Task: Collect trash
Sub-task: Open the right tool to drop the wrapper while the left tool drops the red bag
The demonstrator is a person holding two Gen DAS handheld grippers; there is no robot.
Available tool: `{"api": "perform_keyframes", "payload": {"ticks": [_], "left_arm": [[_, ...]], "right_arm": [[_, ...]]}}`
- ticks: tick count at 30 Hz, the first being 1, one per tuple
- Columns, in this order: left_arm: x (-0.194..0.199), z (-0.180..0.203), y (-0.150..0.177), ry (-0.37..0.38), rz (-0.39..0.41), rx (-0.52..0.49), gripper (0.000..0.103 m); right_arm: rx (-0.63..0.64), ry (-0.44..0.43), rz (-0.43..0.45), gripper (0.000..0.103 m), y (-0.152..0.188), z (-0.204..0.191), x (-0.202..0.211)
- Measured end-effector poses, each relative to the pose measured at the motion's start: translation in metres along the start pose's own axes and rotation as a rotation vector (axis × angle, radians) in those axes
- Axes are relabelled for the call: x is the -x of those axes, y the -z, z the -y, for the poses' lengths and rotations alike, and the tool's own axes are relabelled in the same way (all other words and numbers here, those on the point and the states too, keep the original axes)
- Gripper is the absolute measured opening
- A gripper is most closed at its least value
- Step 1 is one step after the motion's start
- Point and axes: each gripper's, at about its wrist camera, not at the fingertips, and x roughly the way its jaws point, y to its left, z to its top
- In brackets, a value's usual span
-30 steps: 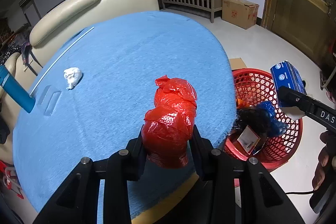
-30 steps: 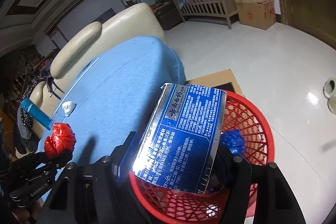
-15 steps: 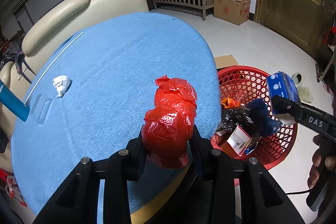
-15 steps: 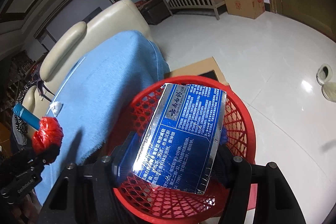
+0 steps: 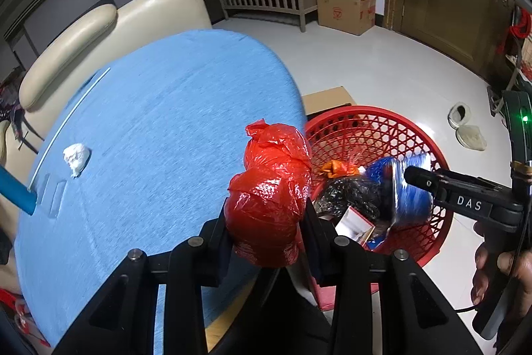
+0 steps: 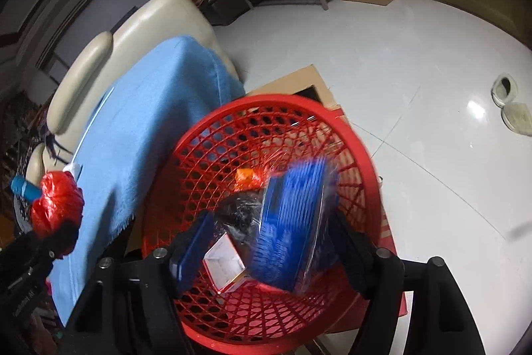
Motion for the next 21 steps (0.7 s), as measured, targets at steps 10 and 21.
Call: {"api": "perform_keyframes", "payload": {"ticks": [10, 21], "left_arm": [[-0.003, 0.021, -0.005, 0.032, -0.002, -0.042, 0.039], [-0.013, 0.054, -0.014, 0.114, -0.027, -0.107, 0.039]], "right_arm": [[-0.044, -0.004, 0.068, 0.075, -0.008, 0.007, 0.018], [-0.193, -0.003, 0.221, 0.075, -0.017, 0.039, 0.052]]}}
